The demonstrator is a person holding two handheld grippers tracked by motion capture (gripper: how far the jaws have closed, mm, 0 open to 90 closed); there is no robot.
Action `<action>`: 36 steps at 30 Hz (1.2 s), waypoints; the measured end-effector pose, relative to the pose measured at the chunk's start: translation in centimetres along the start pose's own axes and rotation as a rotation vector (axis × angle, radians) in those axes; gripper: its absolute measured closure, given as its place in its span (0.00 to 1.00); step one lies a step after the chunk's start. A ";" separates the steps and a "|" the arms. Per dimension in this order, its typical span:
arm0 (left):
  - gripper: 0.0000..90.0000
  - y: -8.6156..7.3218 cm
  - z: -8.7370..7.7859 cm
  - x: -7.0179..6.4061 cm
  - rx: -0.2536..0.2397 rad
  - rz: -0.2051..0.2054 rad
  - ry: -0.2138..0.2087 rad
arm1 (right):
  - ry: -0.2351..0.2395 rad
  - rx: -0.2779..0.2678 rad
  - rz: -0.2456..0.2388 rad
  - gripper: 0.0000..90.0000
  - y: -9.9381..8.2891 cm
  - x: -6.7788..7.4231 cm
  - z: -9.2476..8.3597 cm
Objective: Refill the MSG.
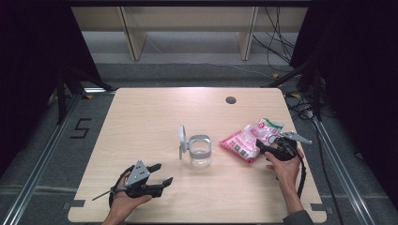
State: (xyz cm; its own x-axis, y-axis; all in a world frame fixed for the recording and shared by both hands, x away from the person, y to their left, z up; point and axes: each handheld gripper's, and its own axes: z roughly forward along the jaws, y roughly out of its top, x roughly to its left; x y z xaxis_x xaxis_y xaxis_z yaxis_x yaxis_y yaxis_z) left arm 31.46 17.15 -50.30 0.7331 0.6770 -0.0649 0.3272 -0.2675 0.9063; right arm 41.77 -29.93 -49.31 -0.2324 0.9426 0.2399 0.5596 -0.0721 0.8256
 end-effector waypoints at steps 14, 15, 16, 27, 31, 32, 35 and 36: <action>0.34 0.0 0.1 -0.1 -0.001 0.005 0.001 | 0.019 0.031 0.063 0.25 -0.1 0.0 1.5; 0.34 0.0 0.1 -0.1 -0.001 0.005 0.001 | 0.037 -0.003 0.000 0.27 -0.1 -0.6 1.9; 0.34 0.0 0.1 -0.2 0.005 0.008 0.001 | 0.042 0.006 0.018 0.29 -0.1 -0.5 1.9; 0.34 0.0 0.0 0.0 0.003 0.012 -0.002 | 0.043 0.020 0.022 0.41 0.5 -0.5 3.3; 0.34 -0.1 0.0 -0.1 0.003 0.004 0.004 | 0.045 0.009 0.031 0.45 0.4 -0.8 3.5; 0.34 -0.1 0.1 -0.1 0.001 0.002 0.001 | 0.040 0.020 0.031 0.46 0.4 -0.8 3.5; 0.34 -0.1 0.0 -0.1 0.004 0.008 0.002 | 0.060 0.026 0.106 0.55 0.4 -0.3 3.6; 0.34 -0.1 0.1 -0.1 0.004 0.005 0.003 | 0.055 0.022 0.086 0.58 0.4 -0.4 3.7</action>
State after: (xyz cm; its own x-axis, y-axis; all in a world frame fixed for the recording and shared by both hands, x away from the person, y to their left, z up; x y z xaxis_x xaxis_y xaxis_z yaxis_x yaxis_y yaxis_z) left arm 31.37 17.01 -50.41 0.7327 0.6779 -0.0594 0.3261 -0.2732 0.9050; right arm 45.02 -29.11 -50.99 -0.2263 0.9137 0.3376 0.5963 -0.1441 0.7897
